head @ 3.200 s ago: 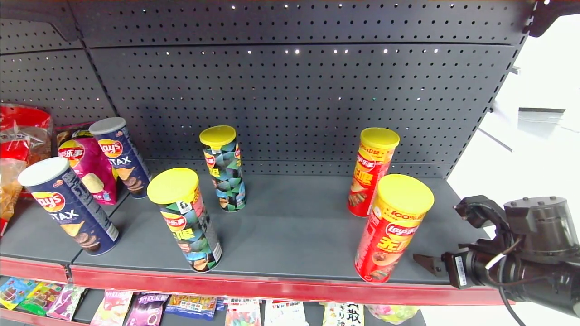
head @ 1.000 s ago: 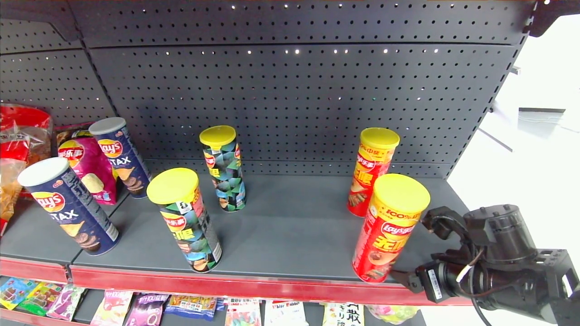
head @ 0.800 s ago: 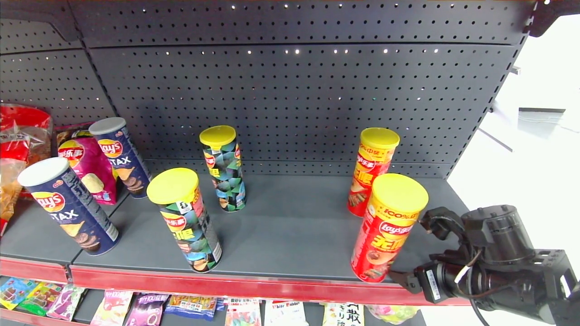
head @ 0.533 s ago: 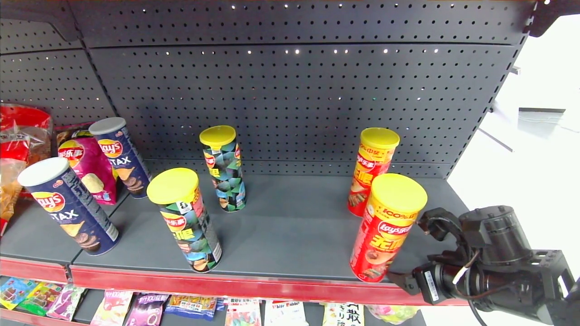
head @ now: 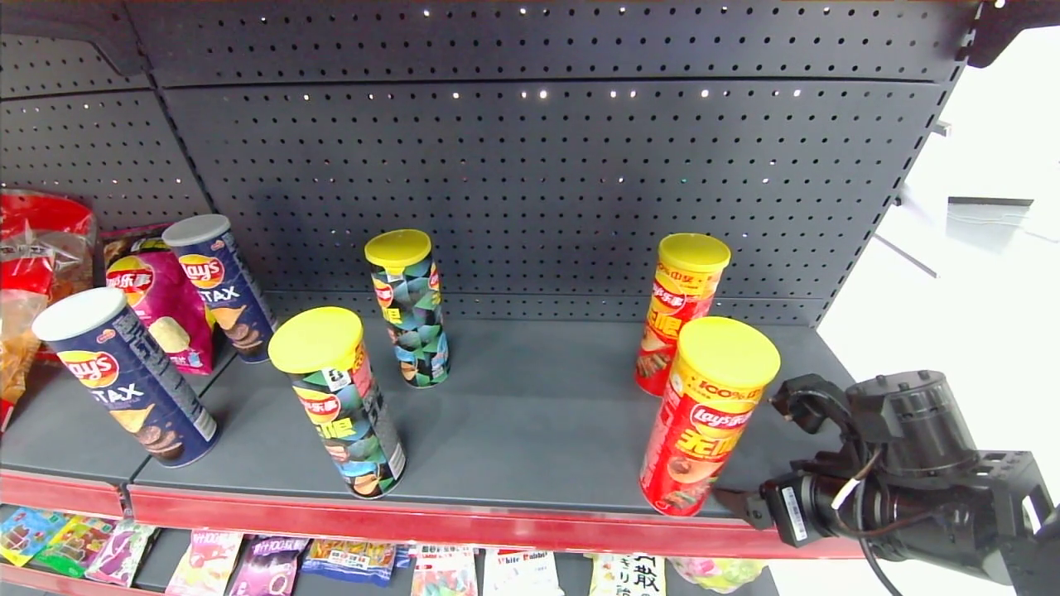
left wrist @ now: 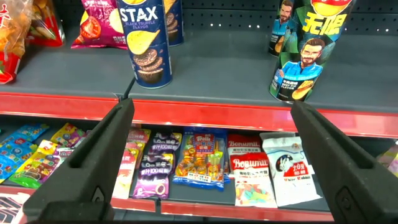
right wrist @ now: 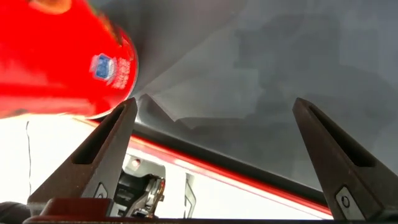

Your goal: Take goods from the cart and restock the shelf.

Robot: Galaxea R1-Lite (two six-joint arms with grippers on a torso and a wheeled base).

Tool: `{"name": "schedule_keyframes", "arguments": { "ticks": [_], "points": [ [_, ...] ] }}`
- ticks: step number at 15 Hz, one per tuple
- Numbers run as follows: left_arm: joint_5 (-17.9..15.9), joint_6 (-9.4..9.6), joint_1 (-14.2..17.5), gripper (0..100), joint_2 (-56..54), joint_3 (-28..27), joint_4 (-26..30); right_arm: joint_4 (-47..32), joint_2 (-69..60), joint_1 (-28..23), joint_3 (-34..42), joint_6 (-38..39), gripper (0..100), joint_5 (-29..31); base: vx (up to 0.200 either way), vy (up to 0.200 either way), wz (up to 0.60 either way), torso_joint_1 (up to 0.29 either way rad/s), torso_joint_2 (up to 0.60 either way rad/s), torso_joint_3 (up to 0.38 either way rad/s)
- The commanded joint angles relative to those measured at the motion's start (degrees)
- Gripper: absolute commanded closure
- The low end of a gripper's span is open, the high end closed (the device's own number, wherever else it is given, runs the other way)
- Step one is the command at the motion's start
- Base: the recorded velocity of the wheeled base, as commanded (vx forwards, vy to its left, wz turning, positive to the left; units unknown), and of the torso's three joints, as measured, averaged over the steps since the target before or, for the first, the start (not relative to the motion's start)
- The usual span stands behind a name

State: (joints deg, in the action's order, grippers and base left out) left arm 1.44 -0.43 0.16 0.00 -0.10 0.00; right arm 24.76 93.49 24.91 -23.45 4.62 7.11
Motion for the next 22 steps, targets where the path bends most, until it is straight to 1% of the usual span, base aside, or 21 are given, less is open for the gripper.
{"name": "schedule_keyframes", "arguments": {
  "ticks": [1, 7, 15, 20, 22],
  "points": [
    [0.1, -0.01, 0.0, 0, 0.0, 0.0, 0.0, 0.0, 0.7, 0.0, -0.2, 0.0, 0, 0.0, 0.000, 0.000, 0.00, 0.000, 0.00, 0.000],
    [0.0, -0.01, 0.0, 0, 0.0, 0.0, 0.0, 0.1, 2.2, 0.5, -1.8, 0.0, 0, 0.0, 0.000, 0.000, 0.00, 0.000, 0.00, 0.000],
    [0.1, -0.01, 0.0, 0, 0.0, 0.0, 0.0, 0.1, 1.1, 0.1, -1.2, 0.0, 0, 0.0, 0.000, 0.000, 0.00, 0.000, 0.00, 0.000],
    [0.0, -0.01, 0.0, 0, 0.0, 0.0, 0.0, -0.2, -13.1, -2.3, 1.5, -0.2, 0, -0.3, 0.000, 0.000, 0.00, 0.000, 0.00, 0.000],
    [0.1, -0.01, 0.0, 0, 0.0, 0.0, 0.0, -0.7, -26.2, -6.9, 3.1, -2.0, 0, -3.4, 0.000, 0.000, 0.00, 0.000, 0.00, 0.000]
  ]
}}
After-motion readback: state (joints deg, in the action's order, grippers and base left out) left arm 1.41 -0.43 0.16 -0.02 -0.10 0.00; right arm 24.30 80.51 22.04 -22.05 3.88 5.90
